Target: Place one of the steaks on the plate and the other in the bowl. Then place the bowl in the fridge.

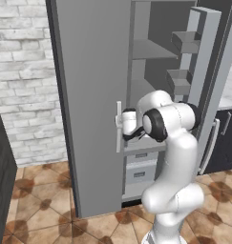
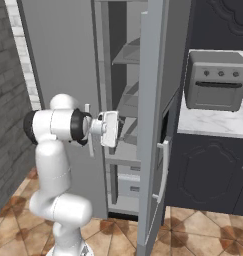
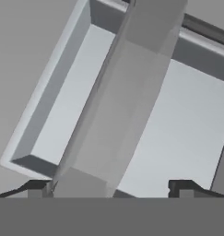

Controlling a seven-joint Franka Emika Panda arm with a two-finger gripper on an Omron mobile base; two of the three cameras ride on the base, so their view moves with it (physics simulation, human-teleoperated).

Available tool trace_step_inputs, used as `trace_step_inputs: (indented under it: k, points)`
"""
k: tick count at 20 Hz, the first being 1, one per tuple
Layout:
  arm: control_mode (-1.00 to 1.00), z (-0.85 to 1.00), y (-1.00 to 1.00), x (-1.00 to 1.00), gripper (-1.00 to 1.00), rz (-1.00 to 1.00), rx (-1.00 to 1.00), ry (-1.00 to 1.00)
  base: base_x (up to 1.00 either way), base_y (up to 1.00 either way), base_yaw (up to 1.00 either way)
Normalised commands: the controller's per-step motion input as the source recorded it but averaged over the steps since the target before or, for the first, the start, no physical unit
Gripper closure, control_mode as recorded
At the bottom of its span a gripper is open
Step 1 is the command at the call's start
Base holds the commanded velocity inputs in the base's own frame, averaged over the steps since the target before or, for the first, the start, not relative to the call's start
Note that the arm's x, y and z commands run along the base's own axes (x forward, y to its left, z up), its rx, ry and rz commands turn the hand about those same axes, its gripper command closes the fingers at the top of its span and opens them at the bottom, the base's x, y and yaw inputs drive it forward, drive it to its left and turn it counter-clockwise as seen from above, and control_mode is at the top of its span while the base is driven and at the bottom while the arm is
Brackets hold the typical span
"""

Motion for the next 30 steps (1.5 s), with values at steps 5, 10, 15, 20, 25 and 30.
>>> trace_step_inputs:
  k: [5,10,15,20,25,30]
  points:
    - [-1.00,-0.02,-0.62,0.00,-1.00,0.00,0.07,-0.14,0.00,0.00,0.00]
    - [-1.00,0.00,-0.75,0.00,-1.00,0.00,0.13,-0.12,0.00,0.00,0.00]
    - [-1.00,0.00,-0.67,0.00,-1.00,0.02,0.13,-0.15,0.00,0.00,0.00]
    - [-1.00,0.00,-0.13,-0.03,-1.00,0.05,0.08,-0.19,0.00,0.00,0.00]
    - [-1.00,0.00,0.56,-0.01,-1.00,0.00,0.00,-0.13,0.00,0.00,0.00]
    - [-1.00,-0.07,1.00,0.12,-1.00,-0.05,0.05,-0.01,0.00,0.00,0.00]
